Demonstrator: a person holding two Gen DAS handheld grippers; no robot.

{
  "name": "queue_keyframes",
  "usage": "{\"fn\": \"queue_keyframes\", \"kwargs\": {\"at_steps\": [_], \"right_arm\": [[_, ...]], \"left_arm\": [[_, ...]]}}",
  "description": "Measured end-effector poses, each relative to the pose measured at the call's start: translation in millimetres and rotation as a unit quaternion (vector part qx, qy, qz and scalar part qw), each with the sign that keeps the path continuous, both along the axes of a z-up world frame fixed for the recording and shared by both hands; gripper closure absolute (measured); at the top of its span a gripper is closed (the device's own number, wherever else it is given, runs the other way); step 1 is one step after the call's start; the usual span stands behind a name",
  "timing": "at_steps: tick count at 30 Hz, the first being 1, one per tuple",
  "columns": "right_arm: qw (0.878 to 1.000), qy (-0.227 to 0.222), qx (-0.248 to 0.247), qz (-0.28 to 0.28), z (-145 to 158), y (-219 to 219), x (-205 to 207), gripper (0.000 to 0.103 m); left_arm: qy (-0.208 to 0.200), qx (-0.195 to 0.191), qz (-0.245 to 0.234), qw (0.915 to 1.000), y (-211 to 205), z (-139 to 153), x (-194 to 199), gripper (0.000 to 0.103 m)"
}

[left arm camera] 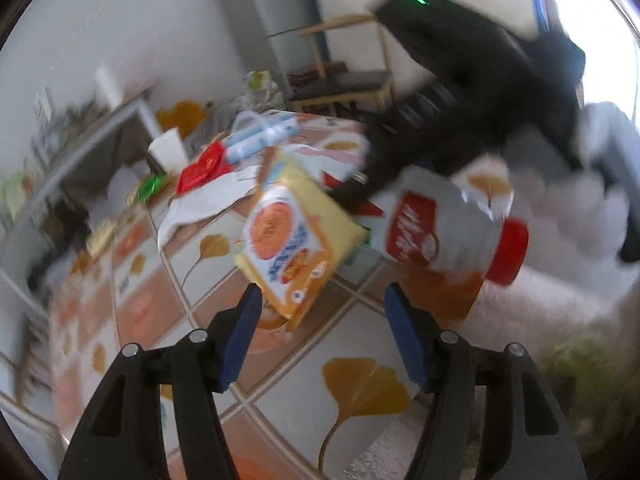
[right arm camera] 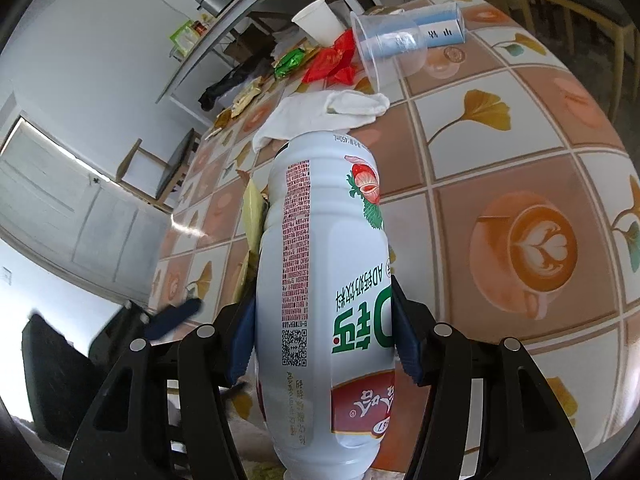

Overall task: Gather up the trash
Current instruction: 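Lift the Enaak snack bag with the left gripper while the right holds the bottle nearby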

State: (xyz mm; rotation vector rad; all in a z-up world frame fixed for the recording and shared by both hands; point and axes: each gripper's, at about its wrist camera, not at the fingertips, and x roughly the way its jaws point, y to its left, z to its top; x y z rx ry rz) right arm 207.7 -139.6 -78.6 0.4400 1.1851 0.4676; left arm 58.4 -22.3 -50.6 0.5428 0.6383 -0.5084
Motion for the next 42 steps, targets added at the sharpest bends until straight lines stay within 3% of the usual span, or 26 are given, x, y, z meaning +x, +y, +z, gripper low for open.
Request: {"fn": "queue_keyframes", "kwargs": {"at_steps": [3,5,11,21,26,34,37,42], "right_arm": [[1.000,0.005,0.012,0.001,-0.8,-6.0,0.4,0.047],[1.000,0.007,0.018,0.002,-1.3,-6.8,0.5,0.047],[0.999,0.014,0.038,0.006,-2.7,-12.8,0.7,0.047],[0.998,0.019,0.061,0.008,-3.7,-22.4,-1.1,0.048],[0.997,0.023,0.072,0.001,-3.9,-29.3,-2.9,0.048],[0.996,0.023,0.076,-0.033,0.5,-47.9,-13.6,0.048],[0.995,0.023,0.079,-0.050,1.2,-57.7,-18.5,0.048],[0.992,0.027,0.092,-0.076,1.8,-73.6,-26.9,0.048]], "left_arm": [[-0.048,0.084,-0.006,0.9953,-20.4,-15.2,-2.6,0.041],[-0.071,0.108,-0.013,0.9915,-26.7,-18.3,-1.8,0.041],[-0.077,0.127,-0.036,0.9883,-31.1,-18.7,5.5,0.044],[-0.055,0.135,-0.064,0.9872,-34.4,-23.3,5.7,0.081],[-0.060,0.132,-0.059,0.9878,-30.7,-22.3,5.5,0.089],[-0.071,0.121,-0.021,0.9898,-27.0,-11.9,3.3,0.093],[-0.061,0.098,0.010,0.9933,-24.4,-4.1,5.9,0.094],[-0.012,0.025,0.071,0.9971,-13.0,12.4,22.5,0.094]]}}
